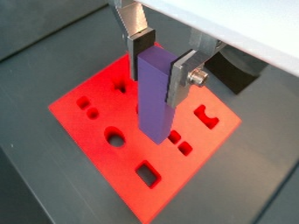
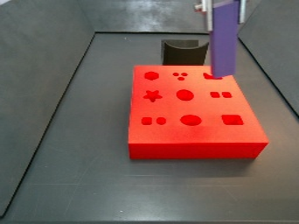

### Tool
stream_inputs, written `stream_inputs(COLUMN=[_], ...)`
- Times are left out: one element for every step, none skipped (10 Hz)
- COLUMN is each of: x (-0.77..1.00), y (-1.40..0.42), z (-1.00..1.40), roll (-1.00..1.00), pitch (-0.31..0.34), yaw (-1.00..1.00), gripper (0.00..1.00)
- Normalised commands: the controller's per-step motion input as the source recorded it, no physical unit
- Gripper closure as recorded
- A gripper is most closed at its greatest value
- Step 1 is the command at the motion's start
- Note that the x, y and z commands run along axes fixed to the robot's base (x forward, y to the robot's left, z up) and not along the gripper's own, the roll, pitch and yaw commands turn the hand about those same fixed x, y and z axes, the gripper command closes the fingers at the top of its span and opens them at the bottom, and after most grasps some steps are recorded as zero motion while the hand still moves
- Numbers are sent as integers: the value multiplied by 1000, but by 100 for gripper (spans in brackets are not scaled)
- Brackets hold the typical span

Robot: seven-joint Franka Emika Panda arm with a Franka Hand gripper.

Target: Insert the rectangle object.

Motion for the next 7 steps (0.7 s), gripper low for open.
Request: stream_inputs(x=[637,534,509,489,463,457,526], y=[-340,-409,-414,-431,-420,-420,-394], z=[-194,-149,-134,-134,-106,-103,-146], roll=[489,479,476,470,476,474,453], pitch=[170,271,290,297,309,311,306], yaw=[0,0,0,0,0,0,0], gripper=[100,100,100,100,100,100,100])
